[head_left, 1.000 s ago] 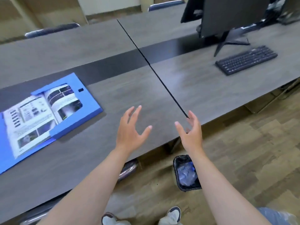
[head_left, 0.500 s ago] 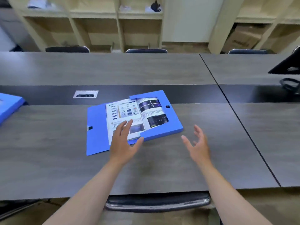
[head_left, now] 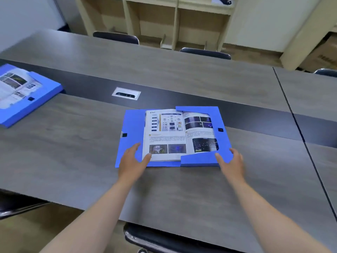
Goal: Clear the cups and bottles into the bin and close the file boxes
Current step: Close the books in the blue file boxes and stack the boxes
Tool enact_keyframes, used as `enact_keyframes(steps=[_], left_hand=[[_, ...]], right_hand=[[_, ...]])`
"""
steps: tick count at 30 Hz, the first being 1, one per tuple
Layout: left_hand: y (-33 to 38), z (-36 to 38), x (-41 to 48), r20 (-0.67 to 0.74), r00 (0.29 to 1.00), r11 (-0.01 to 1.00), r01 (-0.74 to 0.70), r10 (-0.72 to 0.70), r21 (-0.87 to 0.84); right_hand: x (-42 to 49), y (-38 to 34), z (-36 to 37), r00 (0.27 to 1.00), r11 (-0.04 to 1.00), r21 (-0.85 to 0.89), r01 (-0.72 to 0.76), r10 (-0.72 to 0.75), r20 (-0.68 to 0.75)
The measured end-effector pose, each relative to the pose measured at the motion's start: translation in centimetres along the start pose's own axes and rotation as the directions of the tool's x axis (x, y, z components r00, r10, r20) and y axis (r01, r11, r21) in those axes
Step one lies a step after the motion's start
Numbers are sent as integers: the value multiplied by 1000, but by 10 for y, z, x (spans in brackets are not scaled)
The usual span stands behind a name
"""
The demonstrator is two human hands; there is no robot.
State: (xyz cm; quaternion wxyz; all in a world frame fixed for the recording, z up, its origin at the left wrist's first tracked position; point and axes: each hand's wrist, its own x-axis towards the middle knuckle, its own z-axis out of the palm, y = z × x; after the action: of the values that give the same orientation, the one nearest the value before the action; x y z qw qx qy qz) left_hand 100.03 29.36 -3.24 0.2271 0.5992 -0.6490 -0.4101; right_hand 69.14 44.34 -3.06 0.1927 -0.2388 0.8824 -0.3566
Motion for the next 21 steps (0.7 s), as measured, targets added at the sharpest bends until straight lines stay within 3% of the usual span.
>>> enact_keyframes(steps=[7, 12, 17, 21], left_hand=[[8, 32, 44, 0, 979, 979, 202, -202, -31], [1, 51, 68, -38, 931, 932, 362, -362, -14], [3, 60, 84, -74, 897, 899, 438, -436, 15], [4, 59, 90, 8, 896, 890, 443, -445, -109]], right_hand=[[78, 8, 15, 998, 989, -150, 7, 2, 65], [98, 14, 32, 997, 987, -161, -9, 22, 80], [100, 23, 33, 996, 986, -168, -17, 31, 84], [95, 22, 27, 994, 988, -152, -39, 54, 99]])
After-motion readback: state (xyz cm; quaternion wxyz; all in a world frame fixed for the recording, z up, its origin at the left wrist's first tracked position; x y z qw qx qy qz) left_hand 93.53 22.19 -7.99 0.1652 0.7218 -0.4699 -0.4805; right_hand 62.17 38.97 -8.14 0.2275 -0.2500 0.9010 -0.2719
